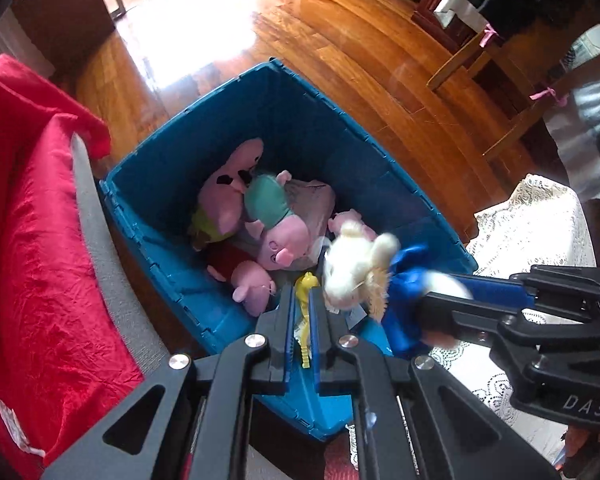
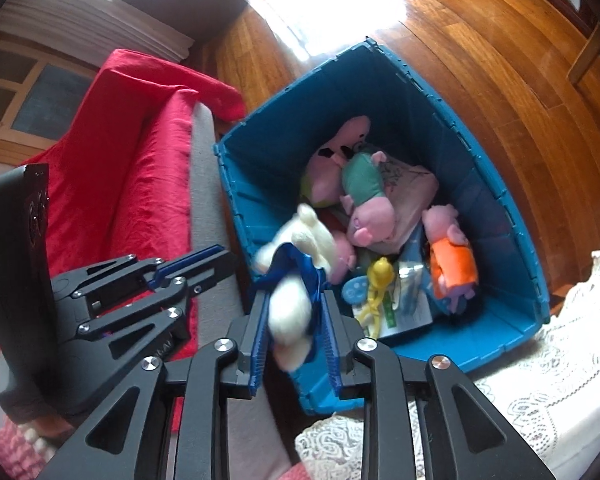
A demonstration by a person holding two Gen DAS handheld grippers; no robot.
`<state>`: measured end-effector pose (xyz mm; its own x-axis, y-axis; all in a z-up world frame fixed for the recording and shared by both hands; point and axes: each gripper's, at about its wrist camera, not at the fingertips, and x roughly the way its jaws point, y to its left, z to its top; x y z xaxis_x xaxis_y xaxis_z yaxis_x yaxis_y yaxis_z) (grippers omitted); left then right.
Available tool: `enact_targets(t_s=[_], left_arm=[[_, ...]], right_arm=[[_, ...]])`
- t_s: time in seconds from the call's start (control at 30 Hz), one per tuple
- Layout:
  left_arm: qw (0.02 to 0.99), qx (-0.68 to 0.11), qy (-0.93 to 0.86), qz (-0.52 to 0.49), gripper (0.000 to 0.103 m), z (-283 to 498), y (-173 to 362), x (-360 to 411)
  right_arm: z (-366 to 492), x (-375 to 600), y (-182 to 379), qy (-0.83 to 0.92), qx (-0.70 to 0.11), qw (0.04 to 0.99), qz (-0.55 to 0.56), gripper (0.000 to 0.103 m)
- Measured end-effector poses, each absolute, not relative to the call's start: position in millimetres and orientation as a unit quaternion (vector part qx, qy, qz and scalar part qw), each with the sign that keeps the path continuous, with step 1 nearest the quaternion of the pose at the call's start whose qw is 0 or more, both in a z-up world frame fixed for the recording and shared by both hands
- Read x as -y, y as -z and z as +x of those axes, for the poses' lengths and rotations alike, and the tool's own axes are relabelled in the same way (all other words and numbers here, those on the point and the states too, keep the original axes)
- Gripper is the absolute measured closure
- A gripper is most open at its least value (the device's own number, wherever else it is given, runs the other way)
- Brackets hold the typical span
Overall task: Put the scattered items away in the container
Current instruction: 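Open the right tool to drop the bear into the blue bin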
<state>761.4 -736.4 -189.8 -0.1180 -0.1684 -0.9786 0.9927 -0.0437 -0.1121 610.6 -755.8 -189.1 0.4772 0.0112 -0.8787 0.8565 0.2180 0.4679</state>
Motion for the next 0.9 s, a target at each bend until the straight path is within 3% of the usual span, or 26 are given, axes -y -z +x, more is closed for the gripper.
enact_targets(t_s=[0.03,0.07,0.1,0.2,0.7,0.73,0.8,0.9], left_arm=[[0.507,-0.473,0.573,0.437,0.077,763.0,190.5,736.1],[0.512,-0.471,0.568,0.439,0.057,764.9,190.4,735.5],[0.517,-0.471,0.565,0.437,0.044,767.8,189.8,734.7],[0.528,-0.472,0.557,0.433,0.038,775.0,187.7,732.0],[0.541,-0.451,0.545,0.454,0.037,762.2,178.6,725.3],[0.542,-0.449,0.545,0.456,0.034,761.3,177.6,724.7],[0.543,-0.443,0.547,0.458,0.018,759.1,175.4,723.2],[0.543,-0.440,0.548,0.459,0.017,756.7,173.4,721.4]], right_arm=[[610.7,756.5,190.0,0.319,-0.405,0.666,0.539,0.042],[610.3,756.9,190.3,0.324,-0.408,0.664,0.536,0.034],[609.2,756.9,189.9,0.332,-0.413,0.662,0.531,0.027],[606.3,756.8,189.1,0.345,-0.420,0.657,0.523,0.010],[586.8,739.5,174.0,0.385,-0.442,0.636,0.501,0.003],[585.1,738.2,173.4,0.387,-0.443,0.635,0.501,0.002],[582.2,735.4,172.1,0.392,-0.444,0.633,0.499,0.000],[579.6,730.7,170.5,0.397,-0.450,0.630,0.494,0.000]])
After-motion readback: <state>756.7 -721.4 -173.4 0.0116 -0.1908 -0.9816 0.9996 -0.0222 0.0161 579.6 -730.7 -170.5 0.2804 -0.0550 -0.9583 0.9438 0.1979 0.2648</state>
